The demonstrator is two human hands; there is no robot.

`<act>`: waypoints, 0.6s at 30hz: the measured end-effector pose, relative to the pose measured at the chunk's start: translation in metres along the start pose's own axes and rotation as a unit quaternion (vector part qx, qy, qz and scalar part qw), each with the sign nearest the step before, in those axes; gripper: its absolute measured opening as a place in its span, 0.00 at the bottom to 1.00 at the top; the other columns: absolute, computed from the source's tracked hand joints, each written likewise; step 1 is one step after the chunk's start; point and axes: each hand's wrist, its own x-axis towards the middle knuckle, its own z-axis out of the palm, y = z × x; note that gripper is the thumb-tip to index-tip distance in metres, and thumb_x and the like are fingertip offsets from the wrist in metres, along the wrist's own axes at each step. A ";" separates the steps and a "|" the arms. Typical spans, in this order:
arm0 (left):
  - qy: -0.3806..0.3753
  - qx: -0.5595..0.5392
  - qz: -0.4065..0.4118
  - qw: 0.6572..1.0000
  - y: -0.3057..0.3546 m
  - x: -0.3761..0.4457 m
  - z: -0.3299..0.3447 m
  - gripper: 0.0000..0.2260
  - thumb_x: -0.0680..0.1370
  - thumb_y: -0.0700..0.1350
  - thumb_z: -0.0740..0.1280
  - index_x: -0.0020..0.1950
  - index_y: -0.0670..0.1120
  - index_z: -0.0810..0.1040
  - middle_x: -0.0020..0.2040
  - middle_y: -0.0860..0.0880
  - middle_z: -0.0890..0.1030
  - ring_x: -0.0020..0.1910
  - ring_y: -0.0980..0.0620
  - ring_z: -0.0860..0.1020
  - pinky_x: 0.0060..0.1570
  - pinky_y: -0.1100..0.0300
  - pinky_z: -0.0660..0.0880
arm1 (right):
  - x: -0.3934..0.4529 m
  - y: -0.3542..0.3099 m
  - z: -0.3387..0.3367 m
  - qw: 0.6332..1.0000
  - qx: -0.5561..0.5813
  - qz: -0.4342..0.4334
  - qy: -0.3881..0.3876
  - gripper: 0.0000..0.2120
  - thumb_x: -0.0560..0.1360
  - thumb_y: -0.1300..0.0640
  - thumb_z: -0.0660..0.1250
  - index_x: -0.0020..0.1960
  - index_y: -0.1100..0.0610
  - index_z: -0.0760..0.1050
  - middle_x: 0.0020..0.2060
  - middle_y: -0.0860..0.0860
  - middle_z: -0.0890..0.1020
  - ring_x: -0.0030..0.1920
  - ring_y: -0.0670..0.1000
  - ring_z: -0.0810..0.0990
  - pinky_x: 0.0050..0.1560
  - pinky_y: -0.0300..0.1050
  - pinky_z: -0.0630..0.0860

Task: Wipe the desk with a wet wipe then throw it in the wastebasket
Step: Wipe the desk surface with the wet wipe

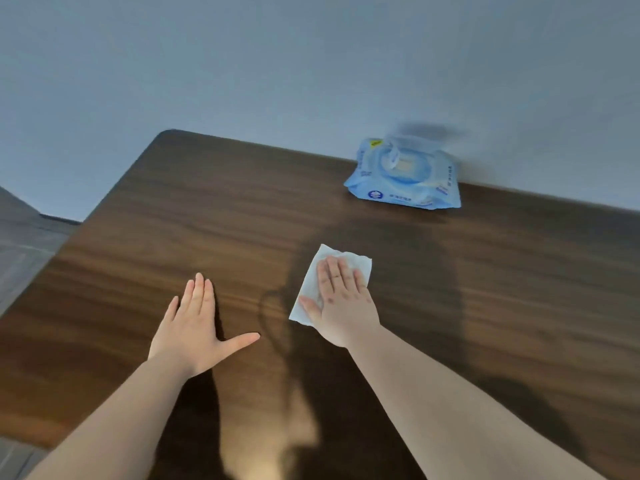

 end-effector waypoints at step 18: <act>0.034 -0.125 -0.092 0.987 -0.087 -0.013 0.026 0.63 0.52 0.83 0.38 0.76 0.44 0.34 0.77 0.47 0.34 0.75 0.50 0.34 0.75 0.49 0.40 | 0.134 -0.244 0.009 0.979 -0.041 -0.199 0.018 0.35 0.79 0.38 0.43 0.77 0.57 0.41 0.78 0.53 0.44 0.77 0.53 0.40 0.74 0.54 0.37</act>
